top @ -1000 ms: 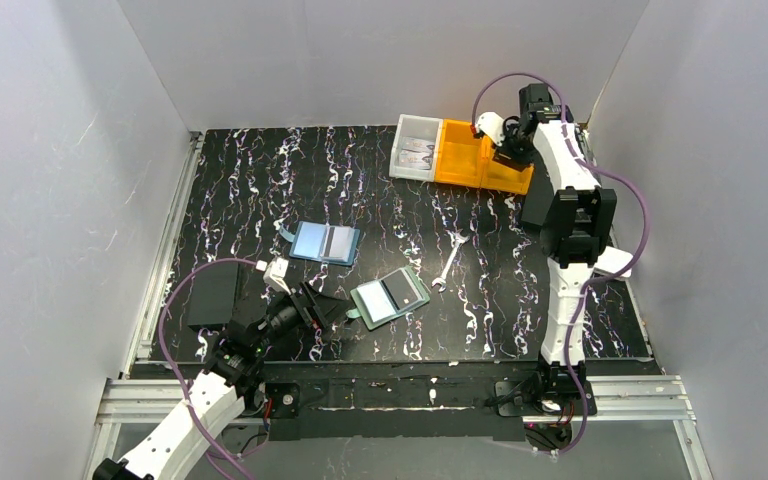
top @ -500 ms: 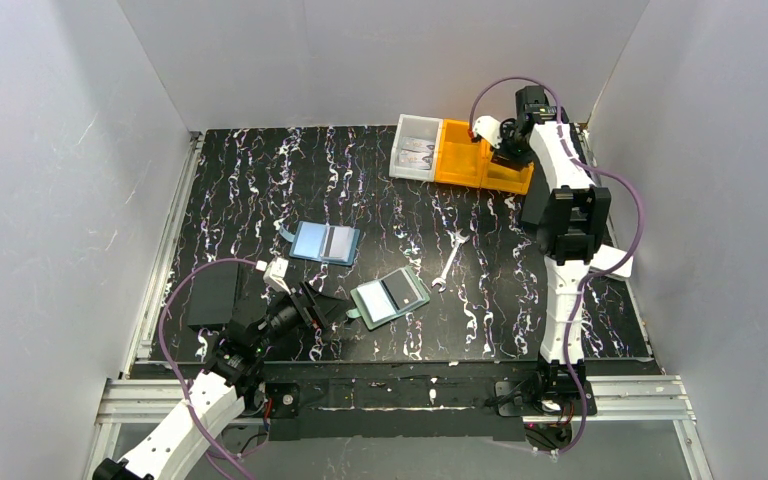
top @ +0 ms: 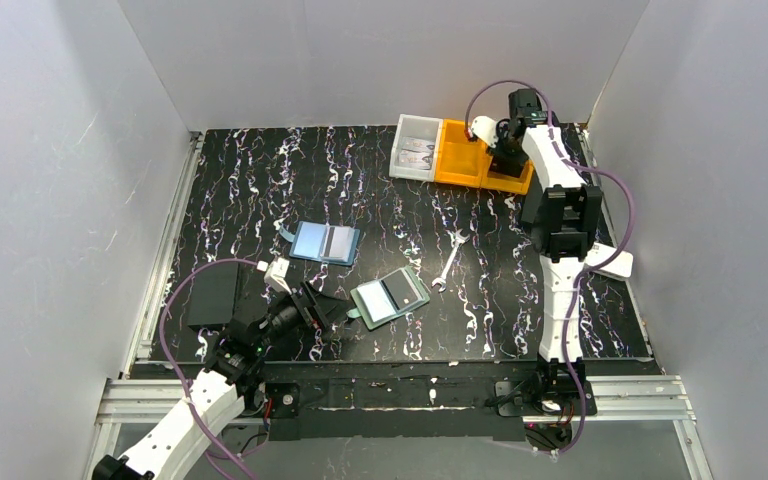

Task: Take the credit cards out of the card holder
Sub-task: Place the credit card in the storage box, then remove the credit card from the card holder.

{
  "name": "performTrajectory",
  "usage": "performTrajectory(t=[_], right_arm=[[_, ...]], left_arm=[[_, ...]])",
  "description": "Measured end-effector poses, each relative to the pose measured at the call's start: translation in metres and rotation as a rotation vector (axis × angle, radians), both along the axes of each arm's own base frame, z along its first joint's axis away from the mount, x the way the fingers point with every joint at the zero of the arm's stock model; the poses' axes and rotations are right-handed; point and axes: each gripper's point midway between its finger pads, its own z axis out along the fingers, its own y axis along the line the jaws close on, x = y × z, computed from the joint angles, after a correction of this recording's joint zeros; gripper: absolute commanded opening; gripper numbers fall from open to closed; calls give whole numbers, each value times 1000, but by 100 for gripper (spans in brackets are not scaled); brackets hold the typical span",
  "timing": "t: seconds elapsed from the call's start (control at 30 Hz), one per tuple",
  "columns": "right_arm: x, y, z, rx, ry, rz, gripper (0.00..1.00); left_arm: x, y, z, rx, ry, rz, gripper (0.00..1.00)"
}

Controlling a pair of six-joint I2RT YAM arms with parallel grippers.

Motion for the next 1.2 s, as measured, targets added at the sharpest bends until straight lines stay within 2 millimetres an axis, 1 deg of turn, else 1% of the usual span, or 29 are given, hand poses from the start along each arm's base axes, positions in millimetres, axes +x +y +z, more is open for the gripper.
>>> performTrajectory(t=[0.07,0.17,0.23,0.3,0.37,0.47,0.53,0.67,0.77,0.8,0.83,0.9,0.97,1.0,1.07,1.1,1.2], right_arm=[[19,-4,13,-11,-92,-58,46],[44,-6,37,-1,-232,-129,53],[55,-4,52,24,-309,-165,56],[56,-2,60,45,-342,-183,57],[50,1,67,74,-347,-193,58],[30,13,81,157,-324,-178,60],[6,24,92,228,-294,-157,62],[-64,45,122,382,-246,-122,63],[-109,65,144,506,-220,-67,63],[-122,72,148,544,-202,-43,64],[-139,83,149,596,-165,-1,64],[-176,103,143,693,-67,73,65],[-212,120,130,790,51,120,65],[-227,126,123,828,104,131,65],[-257,140,106,922,230,132,64],[-271,146,96,965,300,124,63],[-309,164,69,1075,525,70,57]], left_arm=[[0,0,0,-1,0,0,91],[0,0,1,-5,3,1,91],[0,0,2,-10,3,3,91],[0,0,3,-16,1,4,91],[0,0,4,-20,0,4,92],[0,-1,5,-26,5,6,93],[0,-1,7,-31,12,7,92],[1,-6,15,-37,39,-13,91],[2,-13,22,-37,76,-49,89],[2,-16,24,-36,92,-64,89],[2,-18,25,-34,103,-76,88],[0,-26,25,-22,128,-109,88],[-5,-36,24,-1,143,-149,87],[-9,-42,24,13,146,-171,86],[-18,-55,23,47,151,-218,84],[-21,-63,24,68,152,-239,81],[-26,-82,28,123,137,-271,75]])
